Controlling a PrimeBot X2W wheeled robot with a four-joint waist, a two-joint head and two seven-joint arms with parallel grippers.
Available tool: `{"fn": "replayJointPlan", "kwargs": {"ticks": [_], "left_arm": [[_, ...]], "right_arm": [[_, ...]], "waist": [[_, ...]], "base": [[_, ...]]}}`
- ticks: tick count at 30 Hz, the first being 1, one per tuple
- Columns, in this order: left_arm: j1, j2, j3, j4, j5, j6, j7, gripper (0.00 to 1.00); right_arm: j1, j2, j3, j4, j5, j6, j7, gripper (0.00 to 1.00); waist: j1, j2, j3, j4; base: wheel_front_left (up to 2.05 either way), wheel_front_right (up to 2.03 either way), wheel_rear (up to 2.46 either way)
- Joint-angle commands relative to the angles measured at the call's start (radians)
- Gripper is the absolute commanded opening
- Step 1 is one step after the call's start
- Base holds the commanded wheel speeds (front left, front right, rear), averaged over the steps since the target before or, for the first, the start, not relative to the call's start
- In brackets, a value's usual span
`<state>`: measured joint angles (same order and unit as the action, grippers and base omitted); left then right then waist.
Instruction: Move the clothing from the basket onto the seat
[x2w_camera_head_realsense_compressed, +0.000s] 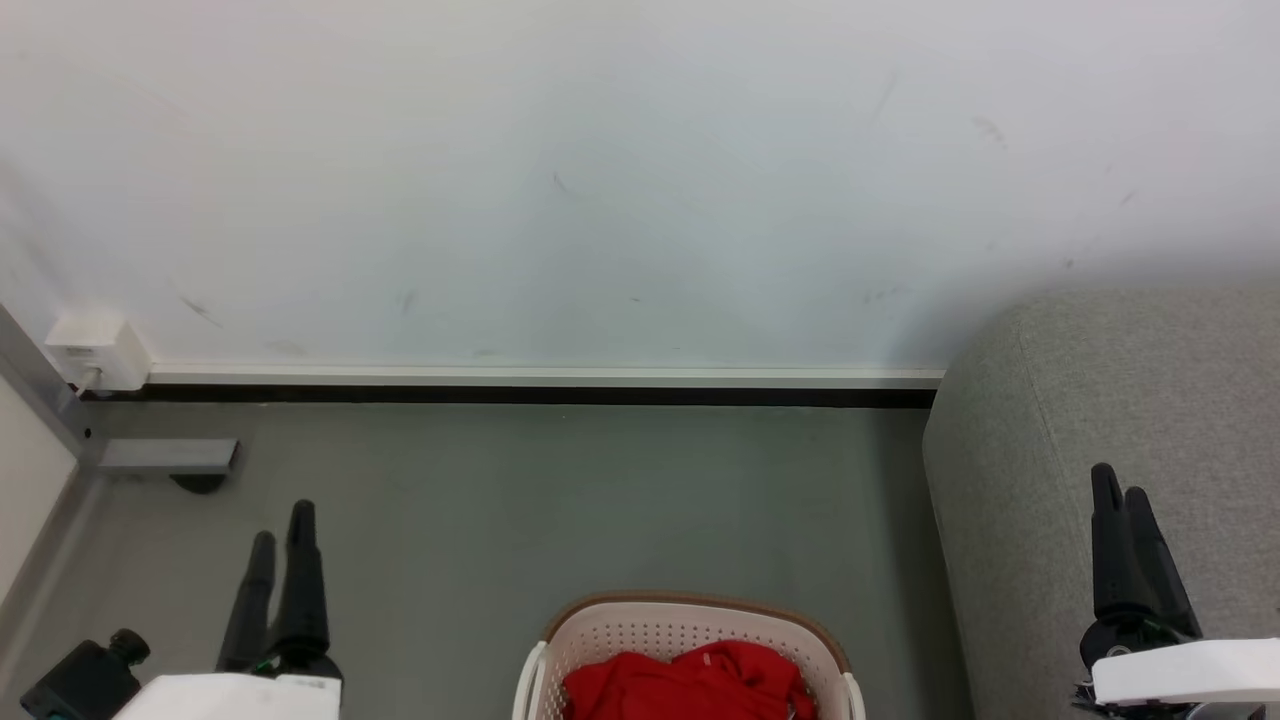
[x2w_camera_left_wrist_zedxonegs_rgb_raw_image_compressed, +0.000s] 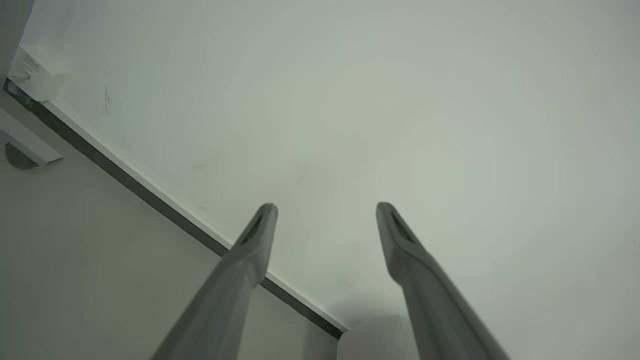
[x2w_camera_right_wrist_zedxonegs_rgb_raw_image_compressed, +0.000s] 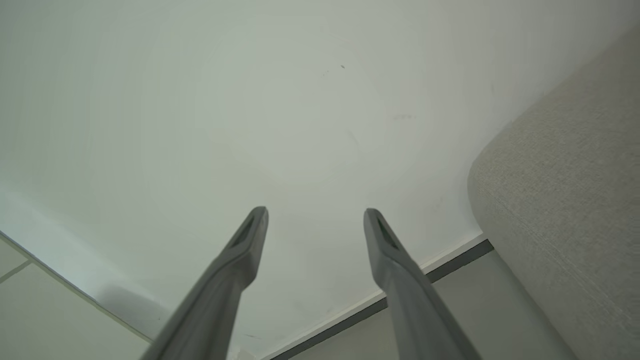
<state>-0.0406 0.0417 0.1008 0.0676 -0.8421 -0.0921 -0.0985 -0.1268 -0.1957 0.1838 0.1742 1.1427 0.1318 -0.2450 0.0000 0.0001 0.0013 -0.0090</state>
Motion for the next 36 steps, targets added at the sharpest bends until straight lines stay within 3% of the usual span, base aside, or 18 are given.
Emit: {"fn": "replayJointPlan", "kwargs": {"ticks": [1, 20, 36], "left_arm": [[0.001, 0.008, 0.001, -0.01, 0.066, -0.007, -0.016, 1.0], [0.022, 0.012, -0.011, -0.018, 0.394, 0.009, -0.064, 1.0], [0.034, 0.029, -0.032, 0.001, 0.562, 0.005, -0.1, 1.0]], "right_arm": [[-0.03, -0.003, -0.016, 0.012, -0.084, -0.001, -0.003, 1.0], [-0.084, 0.025, -0.048, 0.174, -0.417, -0.001, -0.009, 1.0], [-0.102, 0.044, -0.055, 0.225, -0.592, -0.001, -0.012, 1.0]], "waist": [[0.0, -0.0001, 0.0, 0.0], [0.0, -0.0001, -0.012, -0.006], [0.0, -0.0001, -0.024, -0.016]], "base": [[0.0, 0.0, 0.0], [0.0, 0.0, 0.0], [0.0, 0.0, 0.0]]}}
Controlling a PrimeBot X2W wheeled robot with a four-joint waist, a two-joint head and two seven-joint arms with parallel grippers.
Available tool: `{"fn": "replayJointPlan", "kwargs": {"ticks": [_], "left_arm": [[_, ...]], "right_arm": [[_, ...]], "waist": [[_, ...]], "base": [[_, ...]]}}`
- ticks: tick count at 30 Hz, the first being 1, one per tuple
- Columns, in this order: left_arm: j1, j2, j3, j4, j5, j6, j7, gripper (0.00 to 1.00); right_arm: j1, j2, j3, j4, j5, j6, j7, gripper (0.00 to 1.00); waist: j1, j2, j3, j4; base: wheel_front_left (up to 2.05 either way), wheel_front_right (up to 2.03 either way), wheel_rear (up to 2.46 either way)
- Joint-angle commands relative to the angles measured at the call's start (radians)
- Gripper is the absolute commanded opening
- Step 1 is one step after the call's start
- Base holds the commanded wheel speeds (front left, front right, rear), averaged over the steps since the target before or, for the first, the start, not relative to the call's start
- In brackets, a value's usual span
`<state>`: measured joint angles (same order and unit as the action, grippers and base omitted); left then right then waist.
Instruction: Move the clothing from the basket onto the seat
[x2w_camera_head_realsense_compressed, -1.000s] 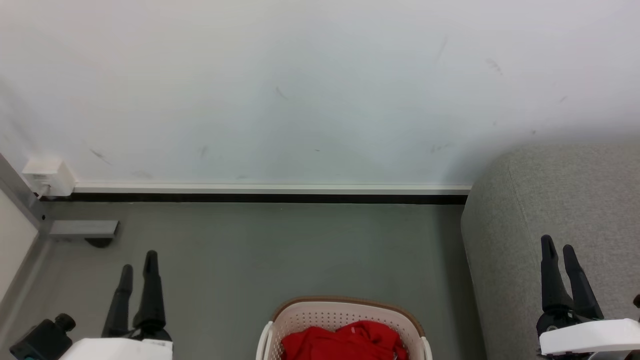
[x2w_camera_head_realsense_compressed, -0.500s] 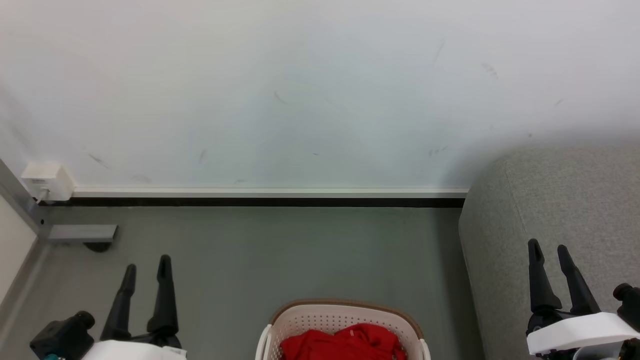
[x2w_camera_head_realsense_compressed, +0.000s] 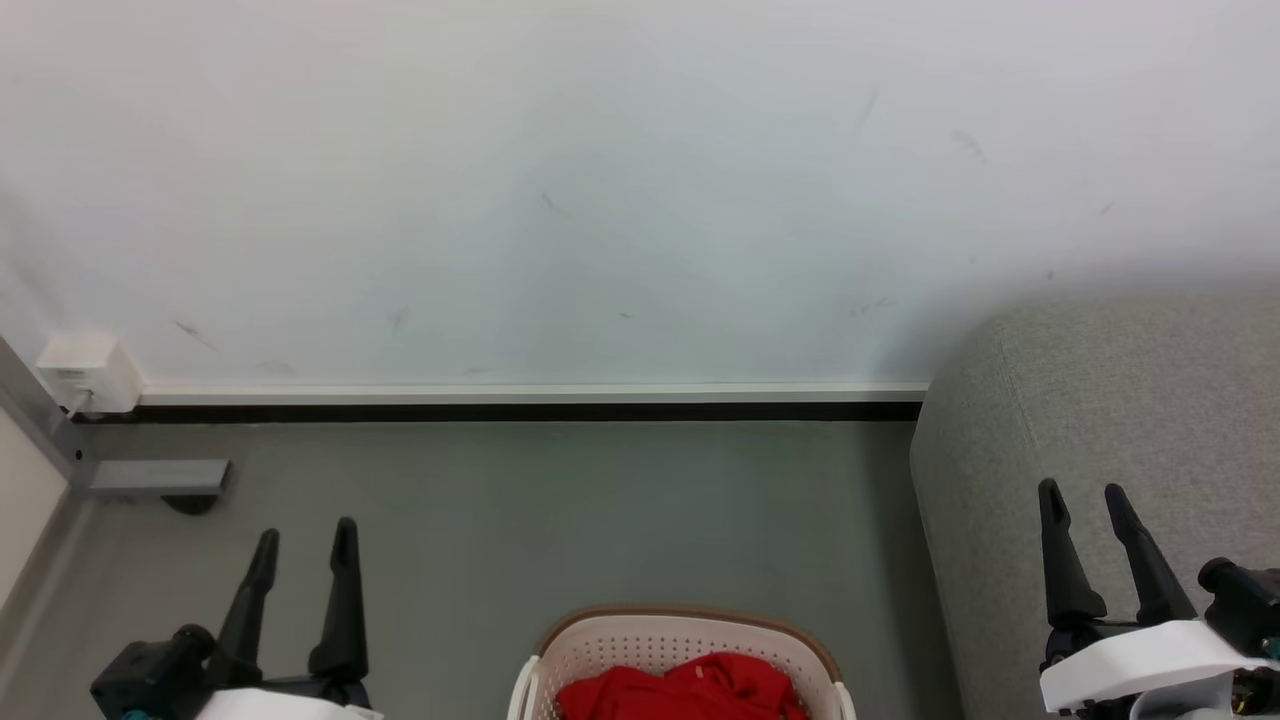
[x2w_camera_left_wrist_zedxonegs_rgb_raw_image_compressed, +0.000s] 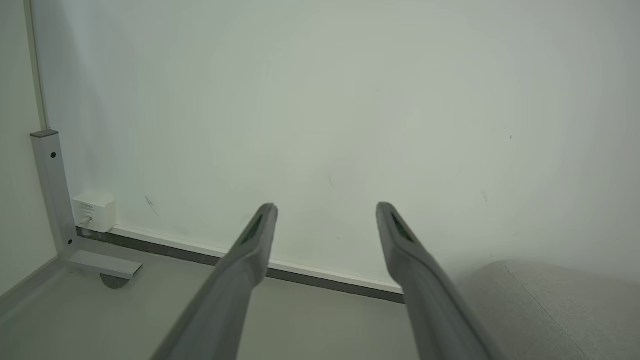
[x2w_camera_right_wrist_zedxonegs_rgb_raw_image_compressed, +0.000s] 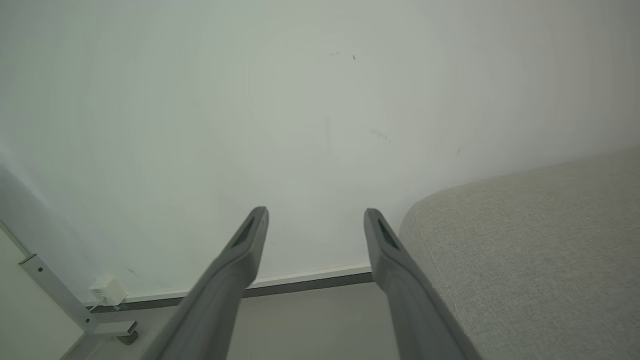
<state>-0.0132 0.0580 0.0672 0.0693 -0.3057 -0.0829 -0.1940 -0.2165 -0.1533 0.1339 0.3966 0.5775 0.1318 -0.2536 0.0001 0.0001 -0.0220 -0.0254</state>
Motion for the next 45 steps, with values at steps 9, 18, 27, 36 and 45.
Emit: {"fn": "replayJointPlan", "kwargs": {"ticks": [9, 18, 27, 36, 45], "left_arm": [[0.013, 0.017, 0.003, 0.0, 0.101, -0.005, -0.025, 1.0], [0.018, 0.017, 0.002, -0.006, 0.172, -0.004, -0.043, 1.0], [0.021, 0.017, 0.003, -0.01, 0.235, -0.007, -0.059, 1.0], [0.022, 0.016, 0.003, -0.013, 0.289, -0.008, -0.071, 1.0], [0.022, 0.016, 0.007, -0.012, 0.289, -0.009, -0.071, 1.0]], "right_arm": [[-0.011, 0.016, -0.018, 0.003, -0.109, -0.002, -0.005, 1.0], [-0.007, 0.027, -0.027, 0.002, -0.182, -0.002, -0.008, 1.0], [0.006, 0.045, -0.032, 0.009, -0.254, -0.002, -0.01, 1.0], [0.018, 0.058, -0.043, 0.0, -0.311, -0.002, -0.012, 1.0], [0.025, 0.064, -0.052, -0.002, -0.312, -0.002, -0.012, 1.0]], "waist": [[-0.0001, -0.0001, -0.007, -0.003], [-0.0001, -0.0001, -0.012, -0.004], [-0.0001, -0.0001, -0.016, -0.007], [-0.0001, -0.0001, -0.017, -0.009], [-0.0001, -0.0001, -0.015, -0.009]], "base": [[0.0, 0.0, 0.0], [0.0, 0.0, 0.0], [0.0, 0.0, 0.0], [0.0, 0.0, 0.0], [0.0, 0.0, 0.0]]}}
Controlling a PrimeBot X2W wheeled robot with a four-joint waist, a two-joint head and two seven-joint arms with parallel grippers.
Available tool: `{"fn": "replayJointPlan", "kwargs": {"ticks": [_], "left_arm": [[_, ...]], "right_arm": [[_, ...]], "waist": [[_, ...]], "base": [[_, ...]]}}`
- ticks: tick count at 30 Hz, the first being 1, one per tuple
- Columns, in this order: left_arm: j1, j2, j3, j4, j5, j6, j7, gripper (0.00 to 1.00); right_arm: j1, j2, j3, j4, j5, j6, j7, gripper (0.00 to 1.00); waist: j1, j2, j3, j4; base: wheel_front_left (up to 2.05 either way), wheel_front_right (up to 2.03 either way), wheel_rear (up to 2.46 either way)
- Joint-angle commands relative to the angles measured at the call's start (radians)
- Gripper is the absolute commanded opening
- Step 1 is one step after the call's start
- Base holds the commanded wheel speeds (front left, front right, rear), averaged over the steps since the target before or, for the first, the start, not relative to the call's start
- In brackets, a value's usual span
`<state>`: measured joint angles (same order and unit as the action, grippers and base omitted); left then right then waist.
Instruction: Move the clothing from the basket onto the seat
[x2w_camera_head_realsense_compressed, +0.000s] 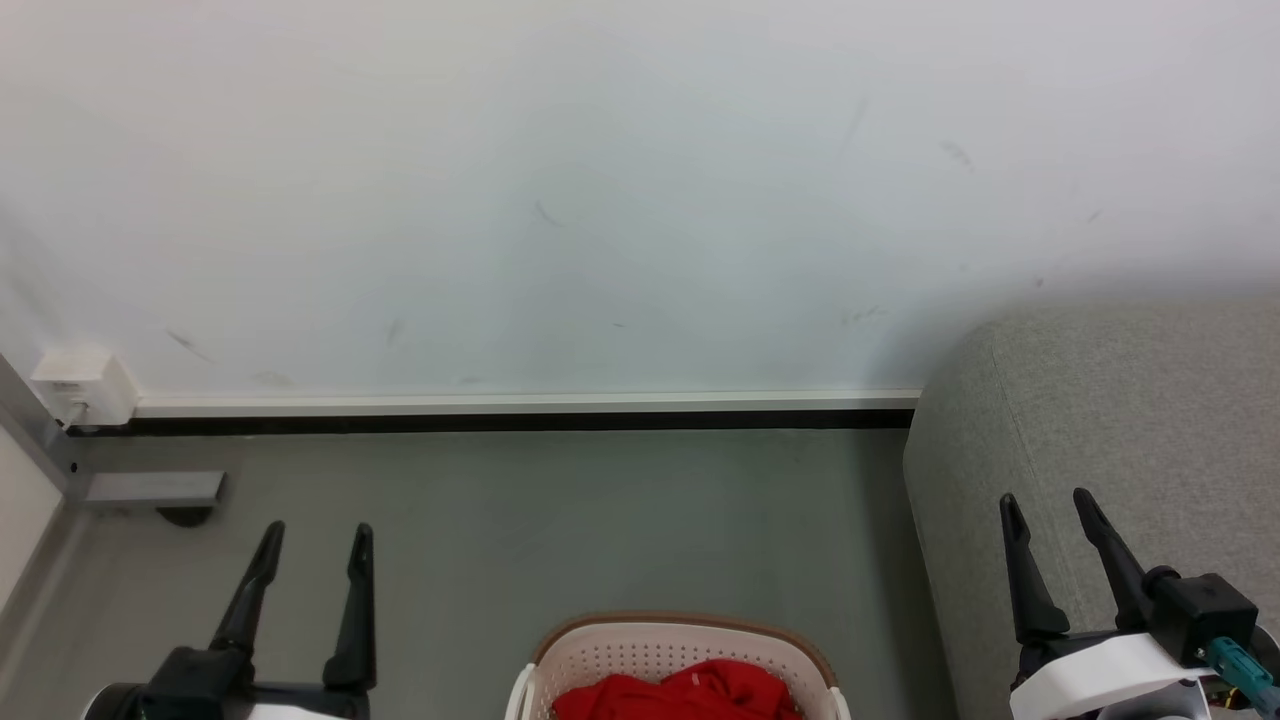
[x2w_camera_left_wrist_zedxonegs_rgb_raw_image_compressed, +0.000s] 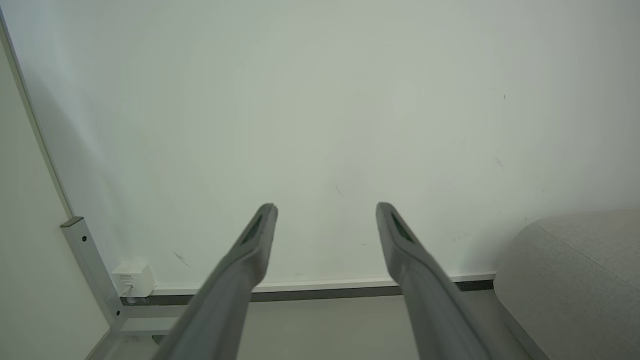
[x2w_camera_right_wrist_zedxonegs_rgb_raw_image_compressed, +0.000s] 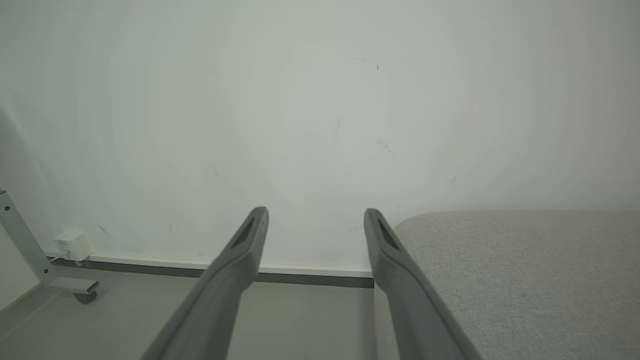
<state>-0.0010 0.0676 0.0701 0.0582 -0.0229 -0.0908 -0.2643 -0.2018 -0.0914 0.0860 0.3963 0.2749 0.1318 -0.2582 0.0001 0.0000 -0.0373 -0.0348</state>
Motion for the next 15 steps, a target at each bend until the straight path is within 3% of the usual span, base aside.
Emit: {"fn": "replayJointPlan", "kwargs": {"ticks": [1, 15], "left_arm": [[0.009, 0.006, 0.005, 0.0, 0.006, -0.001, 0.0, 1.0], [0.001, 0.002, 0.008, 0.002, -0.005, -0.005, 0.0, 1.0]], "right_arm": [[0.01, 0.002, -0.004, -0.002, -0.009, -0.002, -0.007, 1.0], [0.001, 0.006, -0.007, -0.022, -0.001, -0.002, -0.007, 1.0]], "waist": [[-0.0001, 0.0, 0.0, 0.0], [-0.0001, 0.0, 0.012, -0.014]], "base": [[0.0, 0.0, 0.0], [0.0, 0.0, 0.0]]}}
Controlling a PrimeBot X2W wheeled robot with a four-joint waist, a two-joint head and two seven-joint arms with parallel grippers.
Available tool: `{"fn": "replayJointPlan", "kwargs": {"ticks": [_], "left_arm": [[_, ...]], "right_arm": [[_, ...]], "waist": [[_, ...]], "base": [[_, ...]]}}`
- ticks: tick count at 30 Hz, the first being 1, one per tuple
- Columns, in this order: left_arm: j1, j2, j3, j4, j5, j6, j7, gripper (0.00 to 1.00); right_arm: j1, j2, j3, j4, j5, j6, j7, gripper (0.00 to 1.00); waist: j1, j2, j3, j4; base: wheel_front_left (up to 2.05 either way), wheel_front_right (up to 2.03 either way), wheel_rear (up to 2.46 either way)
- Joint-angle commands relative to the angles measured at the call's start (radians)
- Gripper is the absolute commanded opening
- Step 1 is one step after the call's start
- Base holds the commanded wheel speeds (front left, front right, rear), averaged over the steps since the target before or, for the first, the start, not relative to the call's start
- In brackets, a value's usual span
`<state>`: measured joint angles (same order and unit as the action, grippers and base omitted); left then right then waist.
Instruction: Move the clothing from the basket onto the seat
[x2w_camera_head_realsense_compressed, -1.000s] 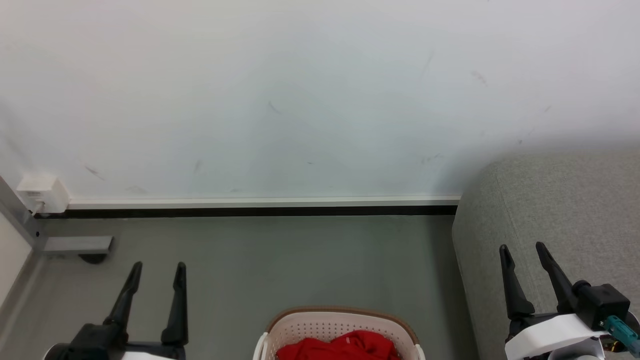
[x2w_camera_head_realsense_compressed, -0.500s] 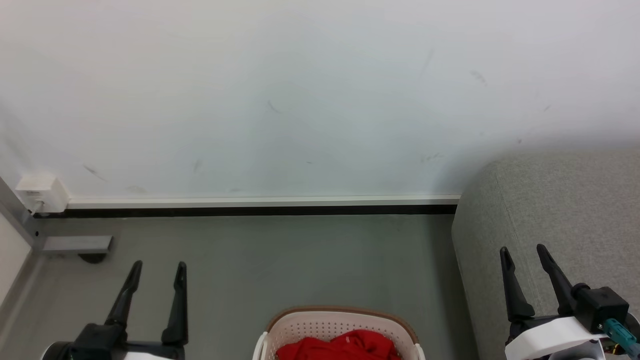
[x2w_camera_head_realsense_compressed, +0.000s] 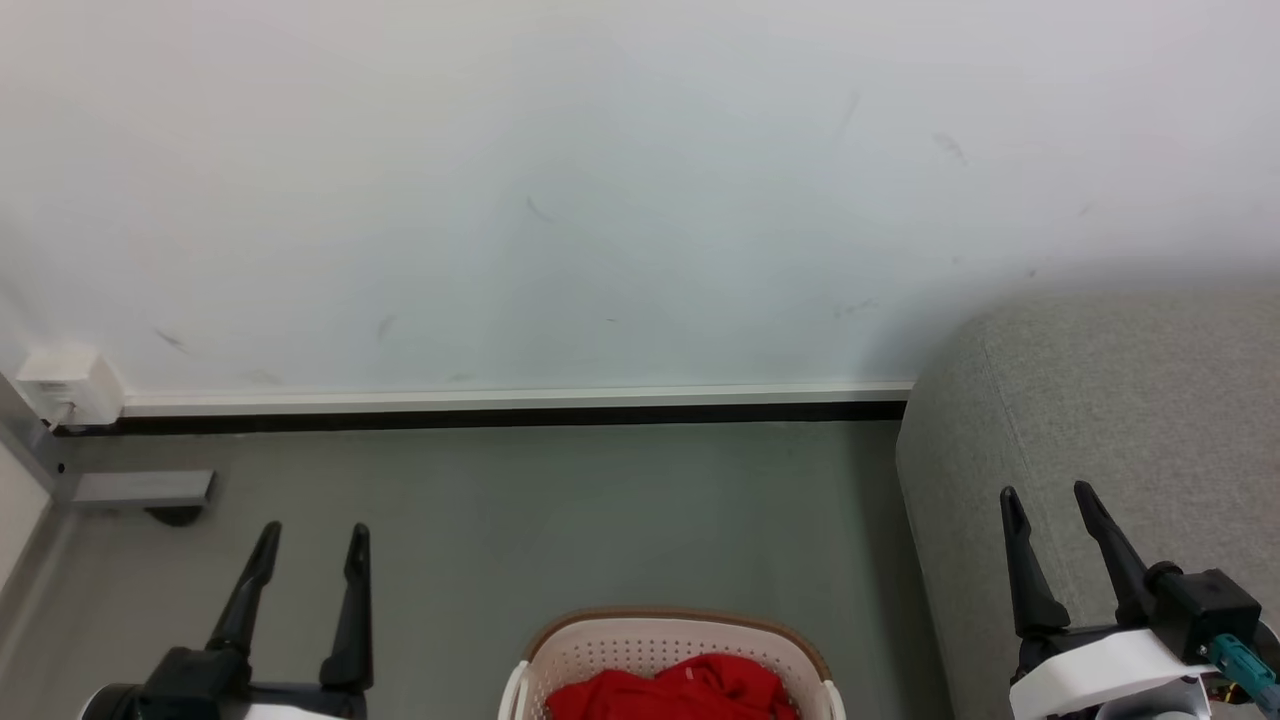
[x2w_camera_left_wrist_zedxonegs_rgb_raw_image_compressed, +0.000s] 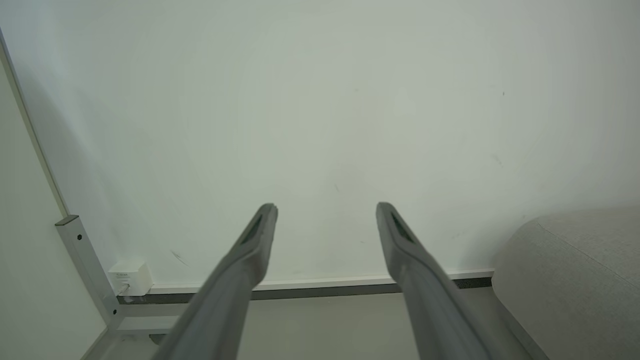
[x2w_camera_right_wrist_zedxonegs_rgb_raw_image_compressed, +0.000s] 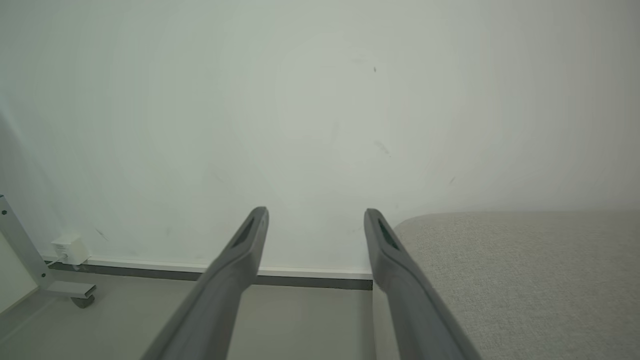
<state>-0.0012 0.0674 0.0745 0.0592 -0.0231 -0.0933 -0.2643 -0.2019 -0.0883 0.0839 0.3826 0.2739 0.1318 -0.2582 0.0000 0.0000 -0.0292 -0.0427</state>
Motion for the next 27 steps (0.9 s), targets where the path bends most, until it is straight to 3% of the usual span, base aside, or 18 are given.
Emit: {"fn": "replayJointPlan", "kwargs": {"ticks": [1, 15, 27], "left_arm": [[0.001, 0.002, 0.003, 0.001, -0.005, -0.002, 0.0, 1.0], [-0.043, -0.006, -0.013, 0.017, -0.019, 0.001, 0.0, 1.0], [-0.131, -0.007, -0.02, 0.067, -0.029, -0.012, 0.0, 1.0]], "right_arm": [[0.001, 0.003, -0.005, -0.008, 0.0, -0.002, -0.007, 1.0], [-0.022, -0.012, 0.004, -0.038, 0.018, -0.002, -0.005, 1.0], [-0.073, -0.02, -0.007, -0.096, 0.044, -0.002, -0.005, 1.0]], "waist": [[0.0, 0.0, 0.003, -0.006], [0.0, 0.0, 0.064, -0.075], [0.0, 0.0, 0.193, -0.131]], "base": [[0.0, 0.0, 0.0], [0.0, 0.0, 0.0], [0.0, 0.0, 0.0]]}}
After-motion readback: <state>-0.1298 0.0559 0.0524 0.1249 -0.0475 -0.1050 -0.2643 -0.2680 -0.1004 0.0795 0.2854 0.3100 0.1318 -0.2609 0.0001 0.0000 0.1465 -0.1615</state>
